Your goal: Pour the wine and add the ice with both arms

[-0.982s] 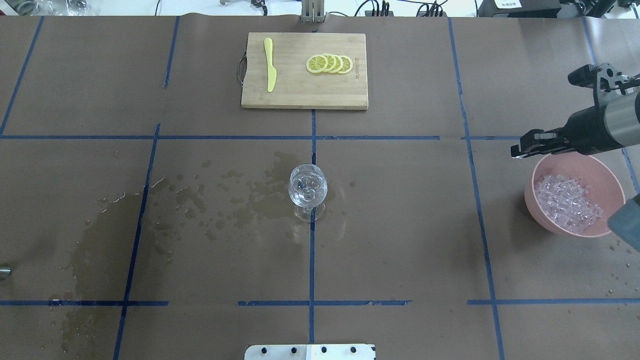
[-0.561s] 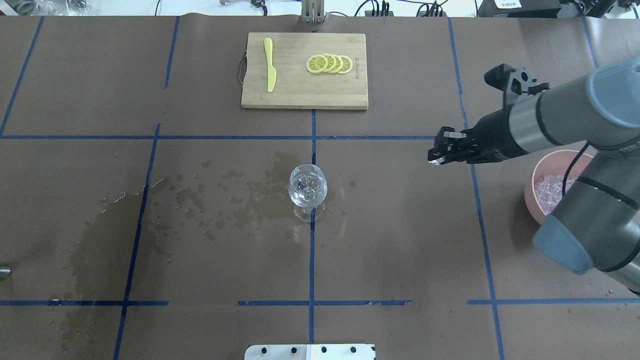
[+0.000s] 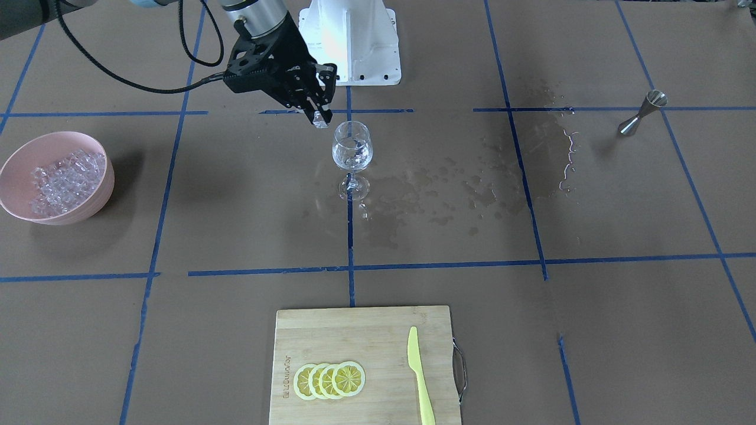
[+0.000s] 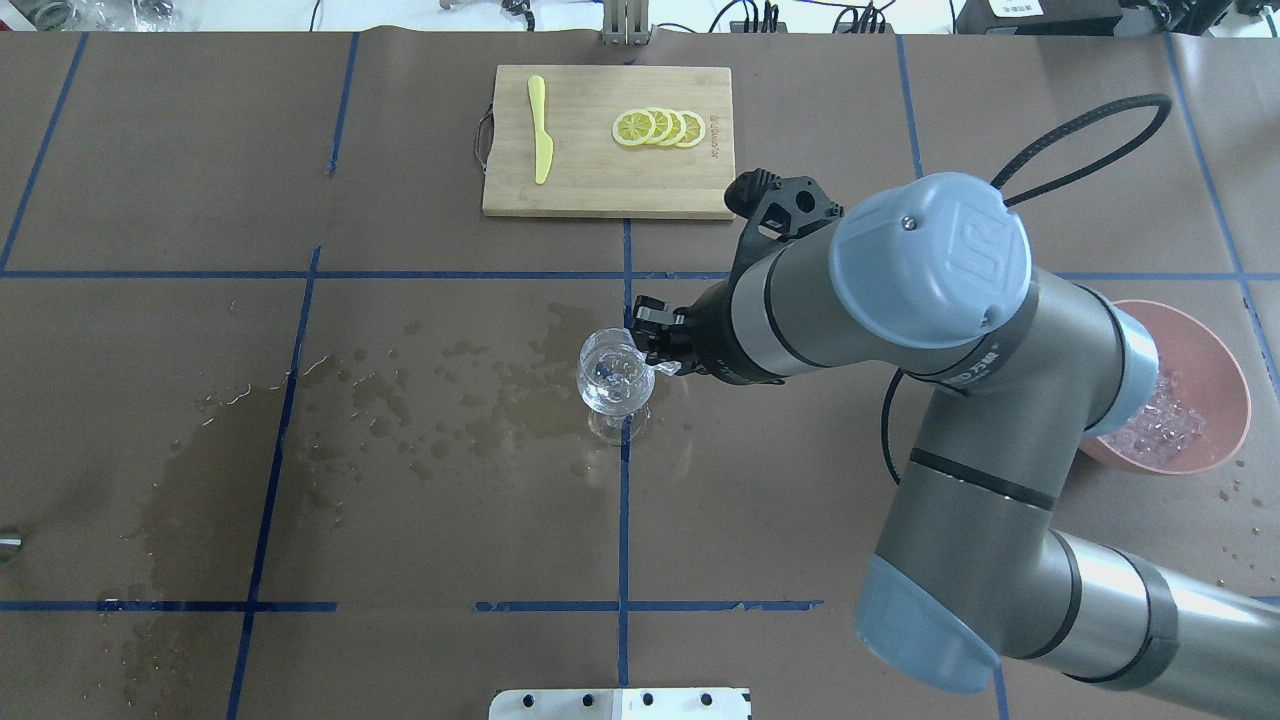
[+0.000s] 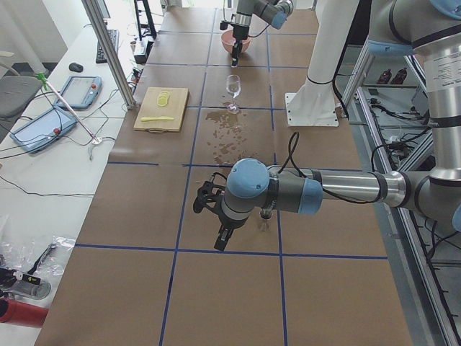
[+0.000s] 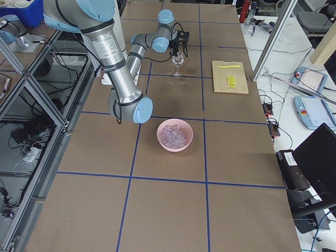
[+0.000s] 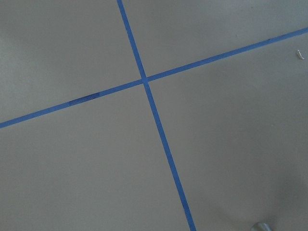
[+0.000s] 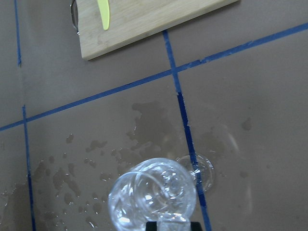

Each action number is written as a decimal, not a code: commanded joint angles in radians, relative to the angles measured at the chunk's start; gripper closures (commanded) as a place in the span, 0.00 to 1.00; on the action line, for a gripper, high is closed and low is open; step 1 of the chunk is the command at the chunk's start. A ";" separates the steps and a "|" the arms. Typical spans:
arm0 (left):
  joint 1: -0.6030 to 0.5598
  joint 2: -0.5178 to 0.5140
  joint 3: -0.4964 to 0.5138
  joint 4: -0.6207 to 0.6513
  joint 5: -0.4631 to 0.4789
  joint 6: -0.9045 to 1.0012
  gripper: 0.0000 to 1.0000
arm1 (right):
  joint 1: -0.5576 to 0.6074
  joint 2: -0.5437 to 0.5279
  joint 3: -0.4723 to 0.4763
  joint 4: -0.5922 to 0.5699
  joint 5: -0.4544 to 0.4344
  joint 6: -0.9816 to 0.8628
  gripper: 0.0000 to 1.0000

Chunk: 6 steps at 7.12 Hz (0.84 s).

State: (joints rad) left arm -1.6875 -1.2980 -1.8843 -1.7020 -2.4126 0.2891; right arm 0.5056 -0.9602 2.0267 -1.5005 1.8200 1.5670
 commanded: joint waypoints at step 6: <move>0.000 0.075 0.047 -0.191 -0.002 -0.002 0.00 | -0.022 0.083 -0.102 -0.010 -0.033 0.022 0.01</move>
State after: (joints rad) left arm -1.6874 -1.2274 -1.8409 -1.8753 -2.4134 0.2907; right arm 0.4832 -0.8729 1.9306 -1.5098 1.7920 1.5922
